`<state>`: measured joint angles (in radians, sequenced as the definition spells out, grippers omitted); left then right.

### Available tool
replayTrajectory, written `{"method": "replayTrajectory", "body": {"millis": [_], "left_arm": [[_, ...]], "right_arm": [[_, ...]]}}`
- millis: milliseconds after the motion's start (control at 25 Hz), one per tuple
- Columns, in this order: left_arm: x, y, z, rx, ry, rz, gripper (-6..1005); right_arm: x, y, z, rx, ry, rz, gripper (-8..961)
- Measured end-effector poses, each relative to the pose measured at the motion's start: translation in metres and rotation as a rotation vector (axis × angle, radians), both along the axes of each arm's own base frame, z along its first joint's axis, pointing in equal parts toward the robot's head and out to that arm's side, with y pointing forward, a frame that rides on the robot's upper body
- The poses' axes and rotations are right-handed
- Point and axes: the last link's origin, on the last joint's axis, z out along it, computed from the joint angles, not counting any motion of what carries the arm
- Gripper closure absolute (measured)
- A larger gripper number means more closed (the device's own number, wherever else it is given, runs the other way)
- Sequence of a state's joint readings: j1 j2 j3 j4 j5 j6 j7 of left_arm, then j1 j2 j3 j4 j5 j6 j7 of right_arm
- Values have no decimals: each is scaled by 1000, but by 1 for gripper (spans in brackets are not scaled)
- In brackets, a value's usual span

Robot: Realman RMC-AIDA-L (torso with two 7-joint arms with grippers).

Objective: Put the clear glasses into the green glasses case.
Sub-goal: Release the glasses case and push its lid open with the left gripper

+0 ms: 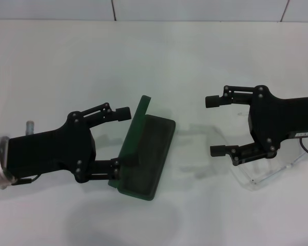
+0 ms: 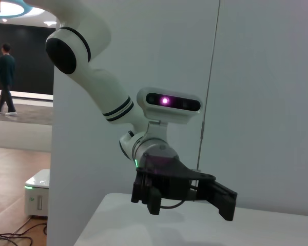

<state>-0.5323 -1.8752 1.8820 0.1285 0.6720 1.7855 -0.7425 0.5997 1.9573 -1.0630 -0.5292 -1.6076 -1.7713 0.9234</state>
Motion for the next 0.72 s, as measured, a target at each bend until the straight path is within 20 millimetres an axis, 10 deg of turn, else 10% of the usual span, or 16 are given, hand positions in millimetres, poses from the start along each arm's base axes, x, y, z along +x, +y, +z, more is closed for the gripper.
{"method": "replayTrajectory", "body": {"millis": [720], "left_arm": [[0,12,14,-107,-22,128,130]], "right_arm": [[10,-3,8,48,21,-43,98]]}}
